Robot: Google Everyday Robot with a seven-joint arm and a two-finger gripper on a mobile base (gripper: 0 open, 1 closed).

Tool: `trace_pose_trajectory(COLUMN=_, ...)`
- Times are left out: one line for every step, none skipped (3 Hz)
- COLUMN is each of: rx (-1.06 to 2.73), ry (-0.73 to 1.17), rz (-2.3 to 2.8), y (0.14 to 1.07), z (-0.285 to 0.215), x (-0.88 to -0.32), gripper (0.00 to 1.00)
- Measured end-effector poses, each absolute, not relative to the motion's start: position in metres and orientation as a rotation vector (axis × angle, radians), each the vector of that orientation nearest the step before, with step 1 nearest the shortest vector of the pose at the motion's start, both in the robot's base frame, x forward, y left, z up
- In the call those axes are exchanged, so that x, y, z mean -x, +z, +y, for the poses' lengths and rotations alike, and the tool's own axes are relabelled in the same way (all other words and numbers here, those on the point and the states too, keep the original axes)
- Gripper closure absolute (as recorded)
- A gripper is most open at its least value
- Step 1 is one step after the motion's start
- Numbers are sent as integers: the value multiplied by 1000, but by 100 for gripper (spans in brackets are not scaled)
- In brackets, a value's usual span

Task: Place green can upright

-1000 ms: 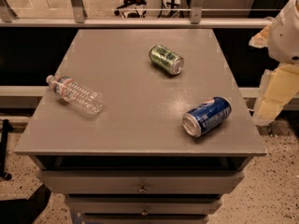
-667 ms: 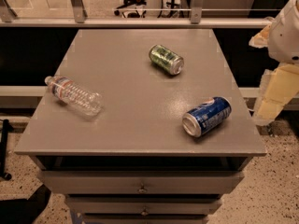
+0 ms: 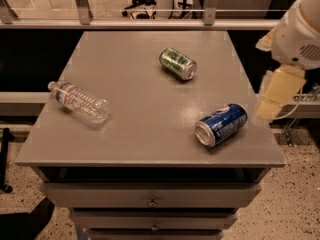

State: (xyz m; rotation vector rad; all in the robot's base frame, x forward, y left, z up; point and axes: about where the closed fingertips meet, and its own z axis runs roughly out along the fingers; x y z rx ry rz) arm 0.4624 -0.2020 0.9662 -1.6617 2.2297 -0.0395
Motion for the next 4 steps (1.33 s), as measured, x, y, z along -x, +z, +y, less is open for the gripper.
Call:
trace_pose_trajectory(rx=1572, ry=33, rz=2267, y=944, z=-180, x=-510, gripper=0)
trace_pose_trajectory(rx=1483, ry=80, rz=2308, y=926, z=-161, x=-561, gripper=0)
trace_pose_trajectory(rx=1383, ry=129, rz=2346, y=914, z=-146, x=-614, gripper=0)
trace_pose_trajectory(rx=1266, ry=202, rz=2384, y=901, z=-126, x=-672, gripper=0)
